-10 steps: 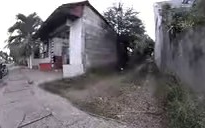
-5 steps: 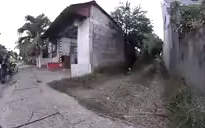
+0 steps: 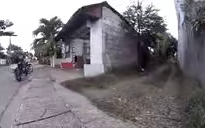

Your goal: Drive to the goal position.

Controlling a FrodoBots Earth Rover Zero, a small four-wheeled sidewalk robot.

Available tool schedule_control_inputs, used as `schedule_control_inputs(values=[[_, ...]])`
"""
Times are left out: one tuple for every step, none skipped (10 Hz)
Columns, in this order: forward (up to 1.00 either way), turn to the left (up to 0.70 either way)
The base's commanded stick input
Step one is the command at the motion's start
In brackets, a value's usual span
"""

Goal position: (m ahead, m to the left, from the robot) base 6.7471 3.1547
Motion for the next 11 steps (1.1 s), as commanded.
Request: schedule_control_inputs(values=[[0.0,0.0],[0.0,0.0],[0.0,0.0],[0.0,0.0],[0.0,0.0],[0.12,0.0],[0.5,0.0],[0.7,0.0],[0.7,0.07],[0.7,0.27],[0.7,0.27]])
